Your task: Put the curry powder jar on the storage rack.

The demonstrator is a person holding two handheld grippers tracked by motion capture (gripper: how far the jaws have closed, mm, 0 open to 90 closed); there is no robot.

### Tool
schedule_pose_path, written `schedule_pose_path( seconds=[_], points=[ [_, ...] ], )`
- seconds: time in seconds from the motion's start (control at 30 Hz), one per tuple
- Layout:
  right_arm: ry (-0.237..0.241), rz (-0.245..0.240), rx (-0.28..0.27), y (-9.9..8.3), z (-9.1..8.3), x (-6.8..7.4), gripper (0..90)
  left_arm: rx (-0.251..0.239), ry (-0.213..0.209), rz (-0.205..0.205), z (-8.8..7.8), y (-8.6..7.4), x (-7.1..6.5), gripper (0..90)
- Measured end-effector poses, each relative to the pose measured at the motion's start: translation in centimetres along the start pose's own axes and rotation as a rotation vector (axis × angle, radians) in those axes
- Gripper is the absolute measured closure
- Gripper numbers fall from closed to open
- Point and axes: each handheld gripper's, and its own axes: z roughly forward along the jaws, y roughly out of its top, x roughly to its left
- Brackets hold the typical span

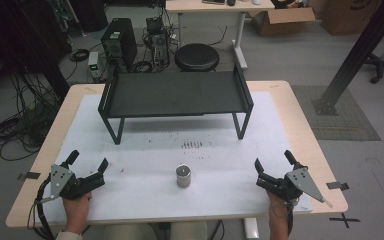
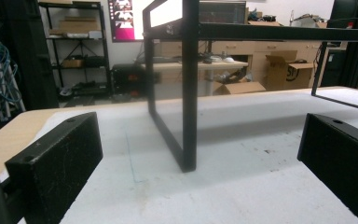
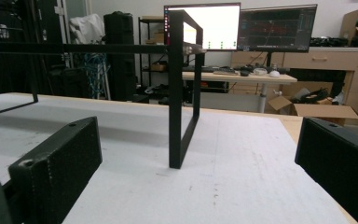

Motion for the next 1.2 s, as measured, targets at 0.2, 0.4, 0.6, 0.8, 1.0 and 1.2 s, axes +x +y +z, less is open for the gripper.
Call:
schedule_pose_path(
  seconds=[0.2, 0.4, 0.6, 0.8, 1.0, 1.2],
  points=[
    [0.03, -0.009, 0.001, 0.7, 0.1, 0.7, 0.0, 0.0, 0.0, 0.0, 0.0, 0.0, 0.0, 0.2],
    [0.073, -0.004, -0.007, 1.7, 0.2, 1.5, 0.0, -0.002, -0.001, -0.001, 0.0, 0.0, 0.0, 0.2],
    [0.12, -0.001, -0.011, 3.0, 0.4, 2.4, 0.0, -0.001, 0.0, -0.002, 0.0, 0.0, 0.0, 0.2],
    [0.156, -0.008, -0.02, 4.0, 0.3, 3.2, 0.0, -0.002, 0.0, -0.002, 0.0, 0.0, 0.0, 0.2],
    [0.215, -0.018, -0.002, 4.8, 0.5, 4.4, 0.6, -0.003, 0.0, -0.003, 0.0, 0.0, 0.0, 0.2],
    [0.259, -0.012, -0.002, 5.2, 0.7, 5.5, 0.4, -0.003, 0.0, -0.002, 0.0, 0.0, 0.0, 0.2]
  ],
)
